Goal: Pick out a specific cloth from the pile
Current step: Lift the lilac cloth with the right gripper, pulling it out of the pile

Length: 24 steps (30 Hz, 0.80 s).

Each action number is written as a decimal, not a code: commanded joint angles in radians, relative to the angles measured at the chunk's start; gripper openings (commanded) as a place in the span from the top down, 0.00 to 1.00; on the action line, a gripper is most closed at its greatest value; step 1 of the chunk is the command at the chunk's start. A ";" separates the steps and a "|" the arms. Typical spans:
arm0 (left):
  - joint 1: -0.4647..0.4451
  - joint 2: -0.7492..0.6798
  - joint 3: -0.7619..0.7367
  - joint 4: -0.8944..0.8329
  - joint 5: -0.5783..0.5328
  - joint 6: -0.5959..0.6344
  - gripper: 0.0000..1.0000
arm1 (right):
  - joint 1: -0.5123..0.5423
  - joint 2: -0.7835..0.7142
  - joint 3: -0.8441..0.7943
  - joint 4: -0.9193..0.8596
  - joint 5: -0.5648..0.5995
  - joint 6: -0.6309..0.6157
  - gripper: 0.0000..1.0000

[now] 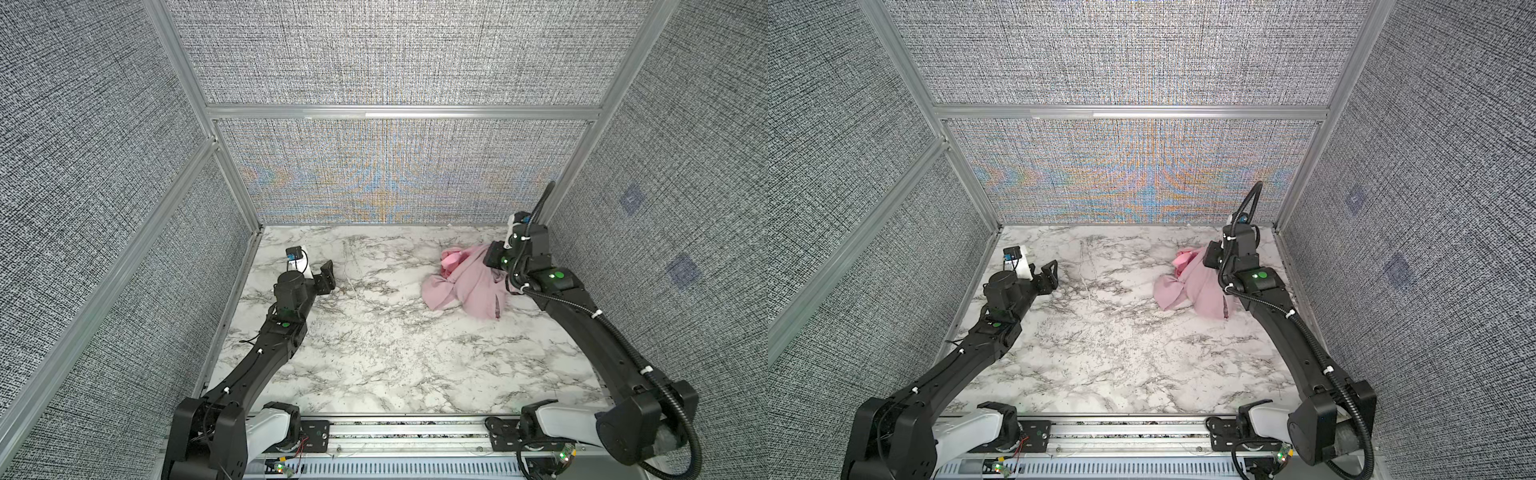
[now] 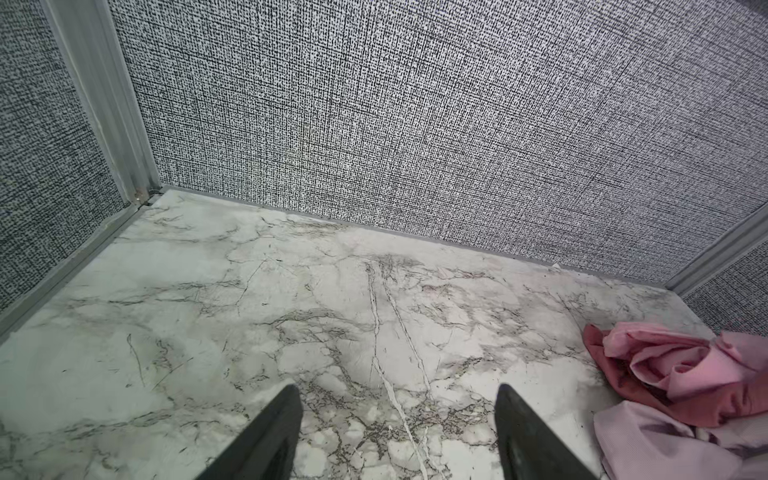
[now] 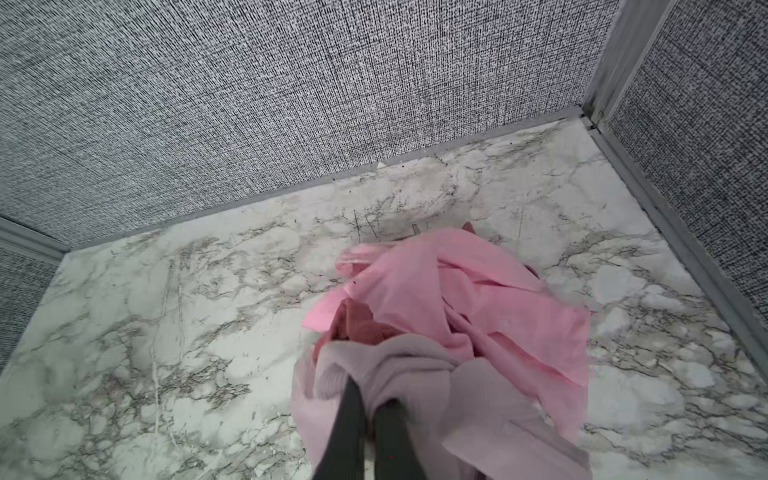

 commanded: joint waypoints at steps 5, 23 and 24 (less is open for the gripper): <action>-0.001 -0.006 0.016 -0.011 -0.015 0.013 0.25 | -0.024 0.010 0.127 -0.024 -0.110 -0.016 1.00; 0.000 -0.091 0.184 -0.276 -0.054 -0.019 0.26 | 0.022 0.067 0.522 -0.102 -0.418 -0.048 1.00; -0.001 -0.097 0.202 -0.305 -0.061 -0.017 0.26 | 0.037 0.079 0.553 -0.109 -0.438 -0.053 1.00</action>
